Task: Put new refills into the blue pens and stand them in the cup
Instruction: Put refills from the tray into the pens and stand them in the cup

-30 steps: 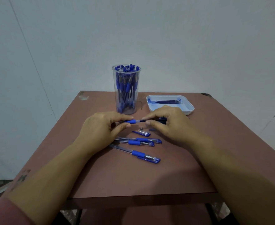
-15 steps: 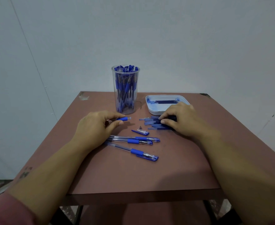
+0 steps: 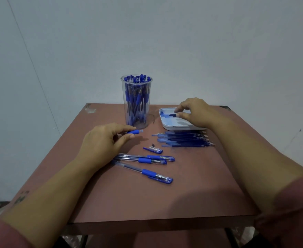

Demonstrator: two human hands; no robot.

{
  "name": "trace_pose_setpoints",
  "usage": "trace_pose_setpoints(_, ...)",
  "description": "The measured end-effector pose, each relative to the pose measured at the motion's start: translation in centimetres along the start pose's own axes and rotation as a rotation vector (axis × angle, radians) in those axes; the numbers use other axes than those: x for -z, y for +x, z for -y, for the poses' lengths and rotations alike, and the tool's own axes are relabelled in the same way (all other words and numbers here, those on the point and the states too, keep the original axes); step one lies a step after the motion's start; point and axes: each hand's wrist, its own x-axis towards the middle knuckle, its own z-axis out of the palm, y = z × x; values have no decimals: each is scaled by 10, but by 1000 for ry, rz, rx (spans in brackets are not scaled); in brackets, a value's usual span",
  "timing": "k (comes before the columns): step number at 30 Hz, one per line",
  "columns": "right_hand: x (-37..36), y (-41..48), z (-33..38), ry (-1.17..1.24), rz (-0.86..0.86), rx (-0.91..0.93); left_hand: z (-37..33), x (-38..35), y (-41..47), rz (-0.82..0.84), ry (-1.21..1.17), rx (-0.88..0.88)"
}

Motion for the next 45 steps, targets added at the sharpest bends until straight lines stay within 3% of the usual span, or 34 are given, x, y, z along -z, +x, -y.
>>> trace_pose_setpoints(8, -17, 32, -14, -34, 151, -137, 0, 1, 1, -28, 36, -25)
trace_pose_setpoints(17, -19, 38, -10, -59, 203, -144, 3, 0, 2, -22, 54, -65)
trace_pose_setpoints(20, -10, 30, 4, -22, 134, -72, 4, 0, 2, -22, 60, -64)
trace_pose_setpoints(25, 8, -8, 43, 22, 21, 203, 2, 1, 2, -34, 49, -68)
trace_pose_setpoints(29, 8, -42, 55, 13, -154, 342, -1, 1, 1, -66, -3, -62)
trace_pose_setpoints(33, -11, -57, 55, 112, -299, 358, -5, 1, 0, -60, -51, -58)
trace_pose_setpoints(36, -22, -62, 55, 238, -259, 324, -6, 1, -1, -53, -69, -48)
trace_pose_setpoints(45, -31, -64, 66, 290, -235, 306, -4, -1, 1, -55, -108, -47)
